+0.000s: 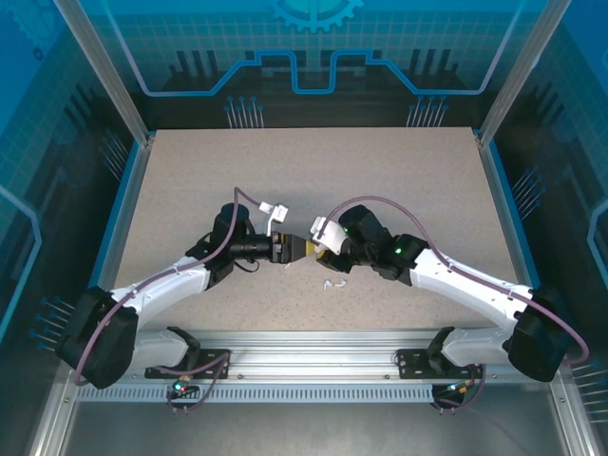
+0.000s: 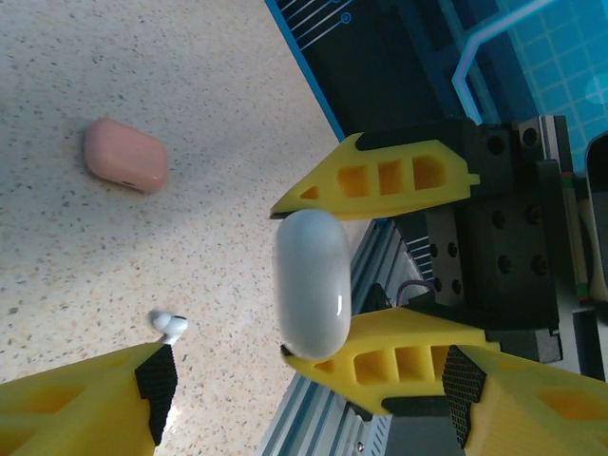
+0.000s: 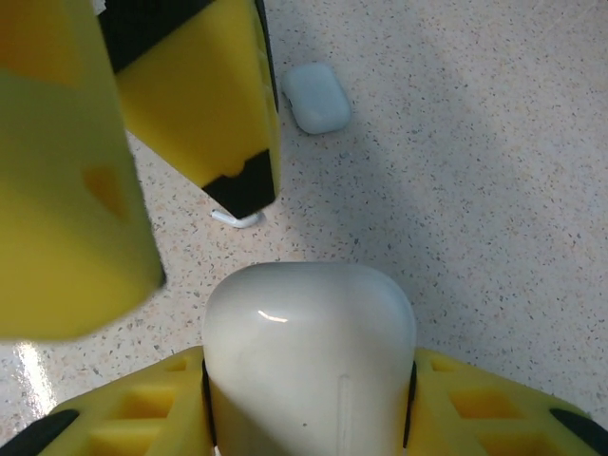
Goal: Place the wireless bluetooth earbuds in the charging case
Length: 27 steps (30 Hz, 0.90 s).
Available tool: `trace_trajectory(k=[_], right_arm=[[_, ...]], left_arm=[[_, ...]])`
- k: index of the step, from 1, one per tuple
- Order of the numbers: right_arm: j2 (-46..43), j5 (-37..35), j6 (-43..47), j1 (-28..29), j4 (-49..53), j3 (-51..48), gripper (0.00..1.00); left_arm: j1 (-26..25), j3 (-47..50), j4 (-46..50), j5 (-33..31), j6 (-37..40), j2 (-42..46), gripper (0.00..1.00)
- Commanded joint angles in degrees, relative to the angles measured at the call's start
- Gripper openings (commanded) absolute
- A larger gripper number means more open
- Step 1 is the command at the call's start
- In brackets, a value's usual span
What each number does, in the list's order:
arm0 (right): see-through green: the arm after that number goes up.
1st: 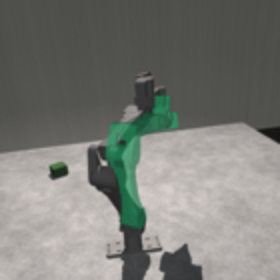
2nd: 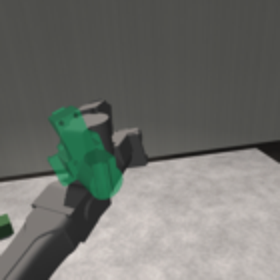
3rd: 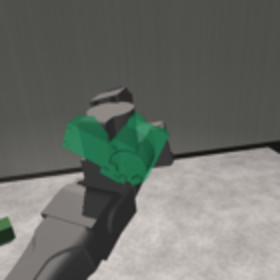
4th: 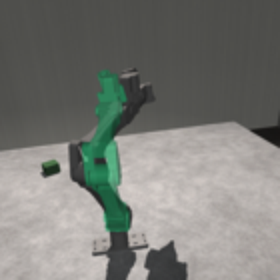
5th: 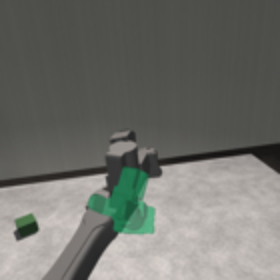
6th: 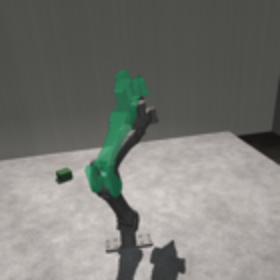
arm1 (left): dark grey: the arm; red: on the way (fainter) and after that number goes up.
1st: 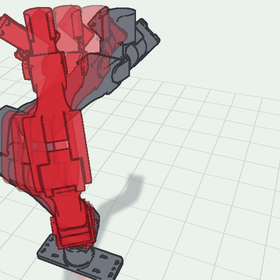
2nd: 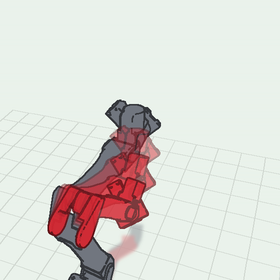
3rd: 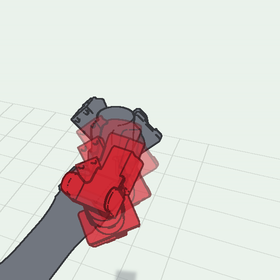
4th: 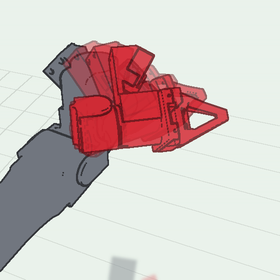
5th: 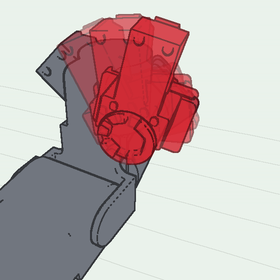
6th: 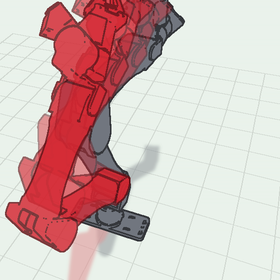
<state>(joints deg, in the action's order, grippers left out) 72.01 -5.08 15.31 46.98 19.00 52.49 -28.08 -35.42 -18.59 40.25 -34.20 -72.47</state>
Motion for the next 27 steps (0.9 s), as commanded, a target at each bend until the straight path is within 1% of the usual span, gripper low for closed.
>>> trace_trajectory(k=[1,9,18,22,27], right_arm=[[-0.22,-0.95,0.5,1.0,-0.1,1.33,0.36],[-0.03,-0.78,0.24,1.7,0.24,2.13,0.37],[-0.21,-0.69,0.07,1.84,-0.13,2.5,0.37],[-0.07,-1.75,0.16,1.82,0.07,2.87,0.37],[0.28,-2.1,0.0,1.69,0.38,3.37,0.38]], left_arm=[[-0.81,-2.6,-0.42,2.07,1.18,-1.6,0.75],[-2.65,-4.7,-0.39,3.33,1.87,-4.8,0.63],[-3.87,-6.49,-0.38,5.4,2.22,-7.85,0.4],[-4.0,-7.02,-0.06,6.2,2.41,-8.04,0.35],[-4.15,-7.53,0.59,7.37,3.05,-8.05,0.24]])
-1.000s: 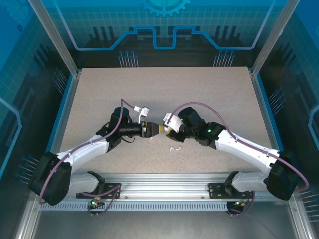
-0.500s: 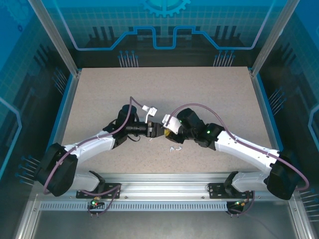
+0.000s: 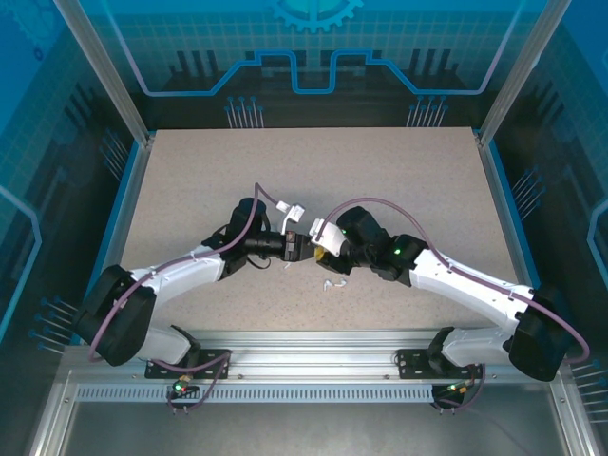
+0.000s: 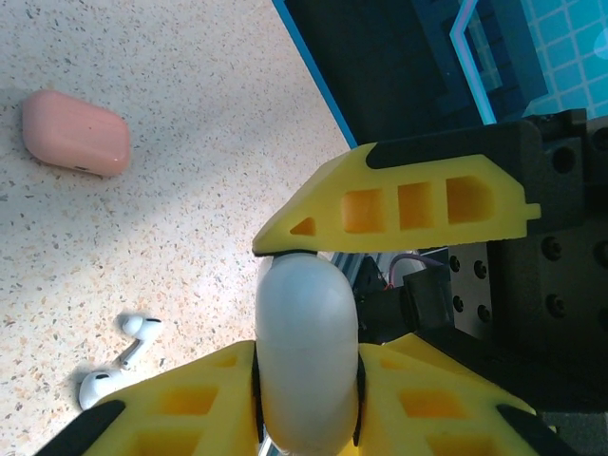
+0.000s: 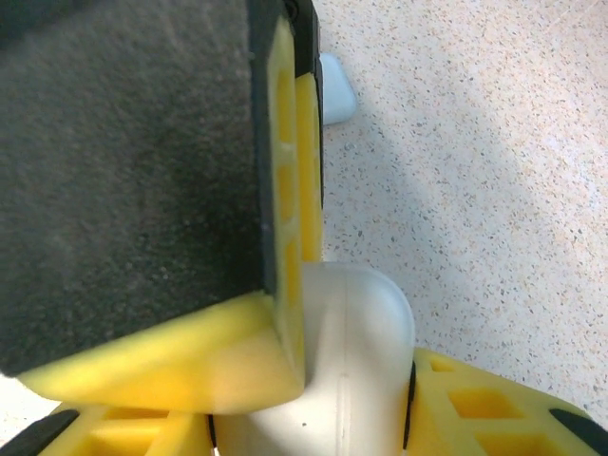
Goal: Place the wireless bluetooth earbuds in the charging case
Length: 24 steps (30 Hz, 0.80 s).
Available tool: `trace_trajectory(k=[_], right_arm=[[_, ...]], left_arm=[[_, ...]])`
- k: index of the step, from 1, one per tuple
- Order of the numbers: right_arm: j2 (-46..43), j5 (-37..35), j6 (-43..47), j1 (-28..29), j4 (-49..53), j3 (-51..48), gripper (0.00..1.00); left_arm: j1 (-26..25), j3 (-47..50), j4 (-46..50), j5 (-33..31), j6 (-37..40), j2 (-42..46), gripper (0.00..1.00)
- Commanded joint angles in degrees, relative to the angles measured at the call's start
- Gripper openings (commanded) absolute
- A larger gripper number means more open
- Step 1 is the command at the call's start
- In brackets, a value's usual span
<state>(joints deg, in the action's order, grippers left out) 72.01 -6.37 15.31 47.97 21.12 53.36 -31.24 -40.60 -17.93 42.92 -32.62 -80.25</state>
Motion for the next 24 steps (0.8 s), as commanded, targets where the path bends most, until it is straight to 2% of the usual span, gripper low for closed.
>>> trace_trajectory(k=[1,3,7,11,13,20,24], right_arm=[[0.41,-0.82,-0.15,0.57,-1.39,2.7,0.39],[0.76,0.08,-0.81,0.13,0.42,3.65,0.45],[0.54,2.36,-2.5,-0.96,5.41,5.94,0.68],[-3.72,6.76,-4.3,-2.48,5.08,4.03,0.91],[-6.55,10.0,-5.13,-3.8,4.59,2.7,1.0],[-16.0,25.42,-9.65,-11.81,0.12,-1.73,1.0],[-18.59,28.78,-13.39,-14.22,-3.18,-2.24,1.0]], left_arm=[[-1.0,-2.38,-0.05,4.82,1.59,-0.15,0.21],[-1.0,-2.28,0.01,4.53,2.01,0.47,0.19],[-0.98,-1.89,0.03,2.61,3.8,2.9,0.14],[-0.98,-0.74,-0.79,-0.8,6.19,6.4,0.11],[-1.06,0.1,-1.35,-2.82,7.54,8.16,0.1],[-1.92,5.05,-5.2,-10.24,13.59,15.54,0.1],[-3.84,7.85,-7.49,-14.51,17.45,20.83,0.07]])
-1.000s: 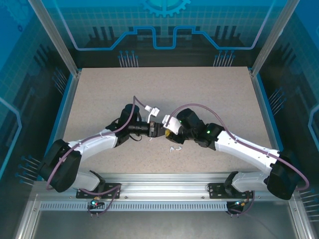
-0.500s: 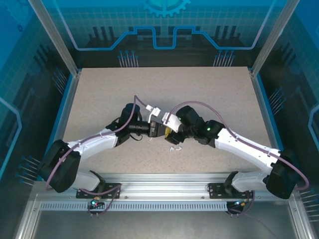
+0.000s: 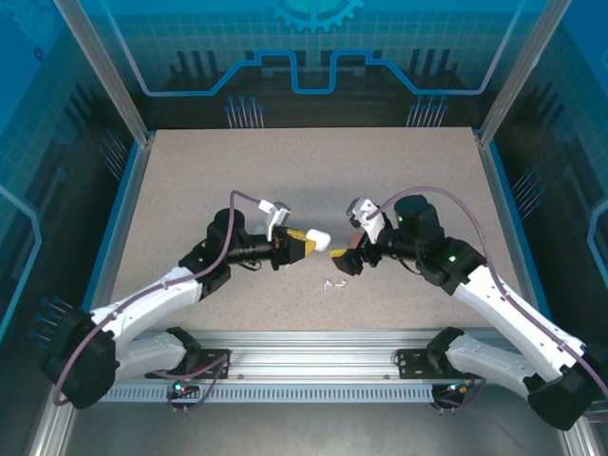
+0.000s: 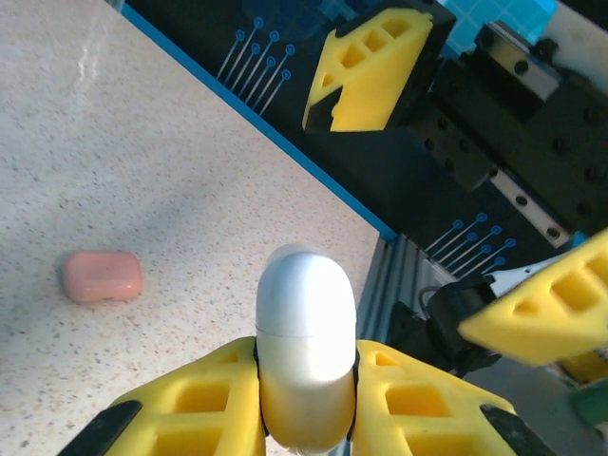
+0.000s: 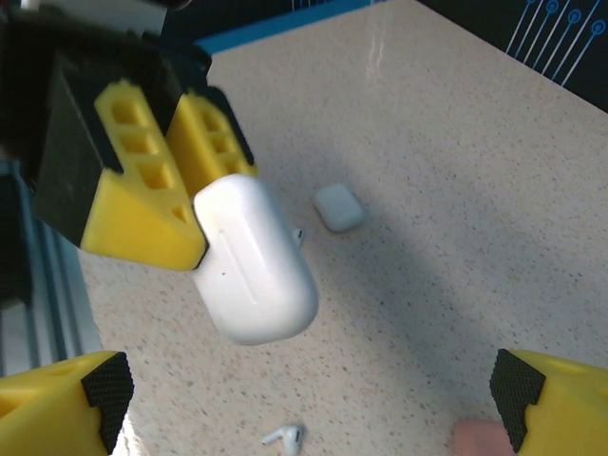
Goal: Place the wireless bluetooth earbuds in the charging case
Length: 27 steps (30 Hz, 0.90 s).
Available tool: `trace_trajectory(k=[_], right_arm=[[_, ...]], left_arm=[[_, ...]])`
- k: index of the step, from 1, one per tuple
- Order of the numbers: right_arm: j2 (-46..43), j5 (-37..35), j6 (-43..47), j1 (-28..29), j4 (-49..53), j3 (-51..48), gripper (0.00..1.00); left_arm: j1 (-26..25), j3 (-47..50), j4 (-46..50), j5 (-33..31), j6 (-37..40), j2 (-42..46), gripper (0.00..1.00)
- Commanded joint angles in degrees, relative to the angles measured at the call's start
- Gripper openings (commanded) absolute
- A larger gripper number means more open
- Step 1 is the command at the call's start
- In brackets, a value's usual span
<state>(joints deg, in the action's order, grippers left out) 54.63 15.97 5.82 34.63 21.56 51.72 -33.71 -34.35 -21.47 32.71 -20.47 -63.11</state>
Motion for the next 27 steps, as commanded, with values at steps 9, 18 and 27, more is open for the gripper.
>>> trace_trajectory(k=[9,18,27], right_arm=[[0.91,7.92,-4.53,0.38,-6.5,1.77,1.0],[4.38,7.59,-3.89,1.84,-8.27,4.33,0.99],[7.3,5.77,-3.43,2.1,-7.32,6.29,0.96]], left_arm=[[-3.1,4.77,-5.9,-5.94,9.02,10.89,0.04],[-3.39,4.64,-6.27,-5.62,9.0,10.69,0.04],[-3.55,4.63,-6.05,-5.58,9.04,10.64,0.04]])
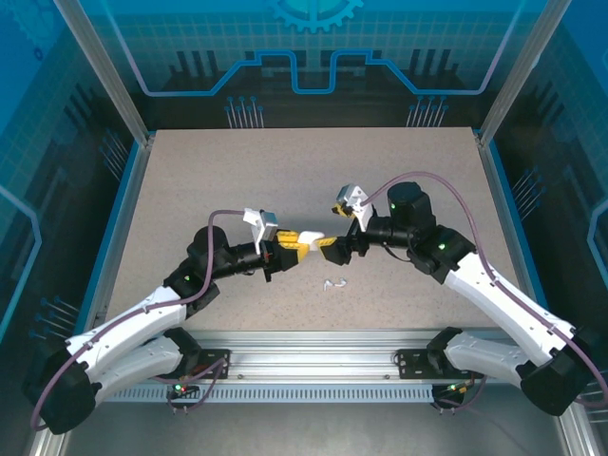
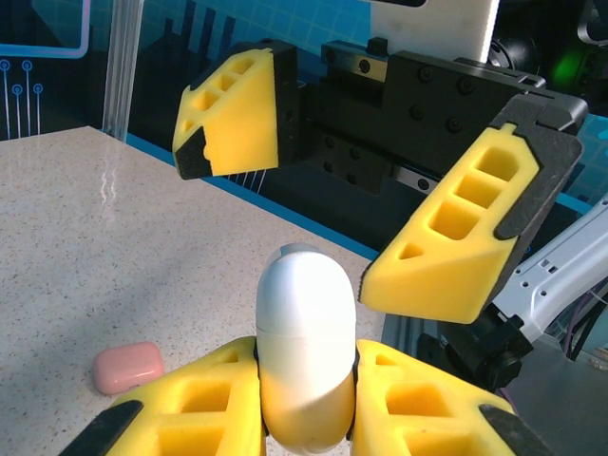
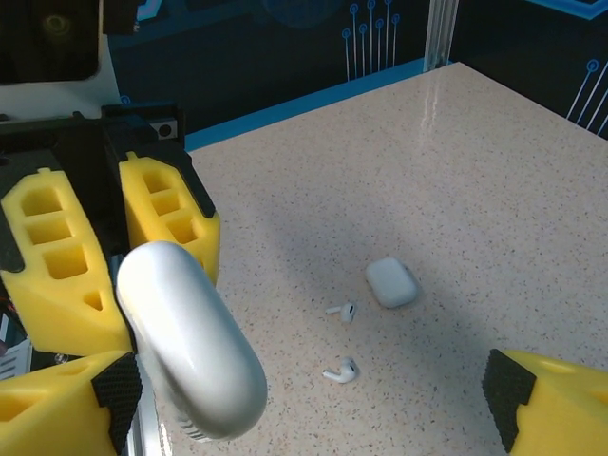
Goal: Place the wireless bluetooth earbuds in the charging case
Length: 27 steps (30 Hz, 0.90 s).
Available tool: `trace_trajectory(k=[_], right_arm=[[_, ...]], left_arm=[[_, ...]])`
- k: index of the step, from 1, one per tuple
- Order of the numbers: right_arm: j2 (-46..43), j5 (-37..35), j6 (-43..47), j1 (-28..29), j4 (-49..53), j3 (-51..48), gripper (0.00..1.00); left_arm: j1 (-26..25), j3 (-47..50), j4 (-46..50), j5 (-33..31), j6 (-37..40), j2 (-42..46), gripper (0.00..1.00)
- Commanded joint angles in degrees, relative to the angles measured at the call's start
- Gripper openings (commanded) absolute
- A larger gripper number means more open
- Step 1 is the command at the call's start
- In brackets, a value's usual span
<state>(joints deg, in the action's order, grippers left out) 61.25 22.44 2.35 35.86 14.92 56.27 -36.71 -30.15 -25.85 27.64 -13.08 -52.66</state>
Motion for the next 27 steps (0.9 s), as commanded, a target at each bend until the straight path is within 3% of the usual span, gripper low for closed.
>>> trace_trajectory(k=[1,8,15,27], right_arm=[[0.94,-1.19,0.09,0.9,-0.6,1.9,0.96],[1.94,-6.59,-1.24,0.66,0.18,3.28,0.94],[2.28,-7.56,-2.41,-1.15,0.1,4.36,0.93],[-1.63,-3.19,-5.33,-3.76,1.49,4.31,0.95]], left_arm=[[-0.55,0.37,-1.68,-0.51,1.56,0.16,0.04],[-0.59,0.36,-1.58,-0.11,1.66,0.37,0.04],[-0.71,0.66,-1.45,-0.05,2.02,0.32,0.03],[-0.7,0.79,-0.25,-0.86,2.81,0.9,0.03]])
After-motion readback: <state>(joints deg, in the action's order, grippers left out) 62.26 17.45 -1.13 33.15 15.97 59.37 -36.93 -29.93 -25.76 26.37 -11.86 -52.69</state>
